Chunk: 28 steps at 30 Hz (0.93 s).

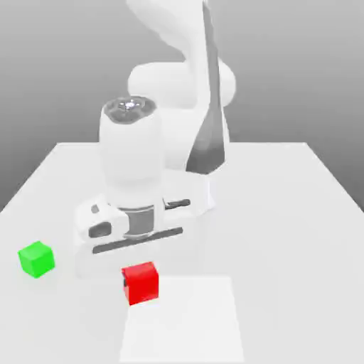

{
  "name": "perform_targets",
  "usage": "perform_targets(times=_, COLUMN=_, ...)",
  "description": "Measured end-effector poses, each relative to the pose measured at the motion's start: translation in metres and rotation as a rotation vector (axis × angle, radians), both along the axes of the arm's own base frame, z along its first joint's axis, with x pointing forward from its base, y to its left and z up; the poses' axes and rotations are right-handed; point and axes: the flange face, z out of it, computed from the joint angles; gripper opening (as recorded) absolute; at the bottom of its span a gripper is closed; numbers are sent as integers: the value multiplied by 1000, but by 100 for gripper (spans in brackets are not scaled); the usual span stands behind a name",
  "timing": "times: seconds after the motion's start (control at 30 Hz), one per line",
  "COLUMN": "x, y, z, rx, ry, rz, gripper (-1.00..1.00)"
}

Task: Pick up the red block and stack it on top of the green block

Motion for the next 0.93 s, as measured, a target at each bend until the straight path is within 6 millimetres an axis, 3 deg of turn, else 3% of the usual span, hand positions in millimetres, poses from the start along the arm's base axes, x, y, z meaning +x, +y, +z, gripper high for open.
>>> perform_targets(times=0.17, x=-65, y=-104, z=11, rx=2, ry=-6, rz=-494, gripper=-100)
perform_targets(times=0.3, x=-131, y=-165, z=16, rx=15, ry=-12, rz=-869, gripper=-100)
perform_targets(times=0.5, x=-135, y=-169, z=-34, rx=18, ry=-14, rz=-917, gripper=-100)
perform_targets(times=0.53, x=-136, y=-168, z=-42, rx=18, ry=-13, rz=-919, gripper=100)
perform_targets(times=0.77, x=-136, y=-168, z=-43, rx=18, ry=-14, rz=-920, gripper=100)
perform_targets(times=0.93, x=-136, y=-170, z=2, rx=19, ry=-15, rz=-924, gripper=100)
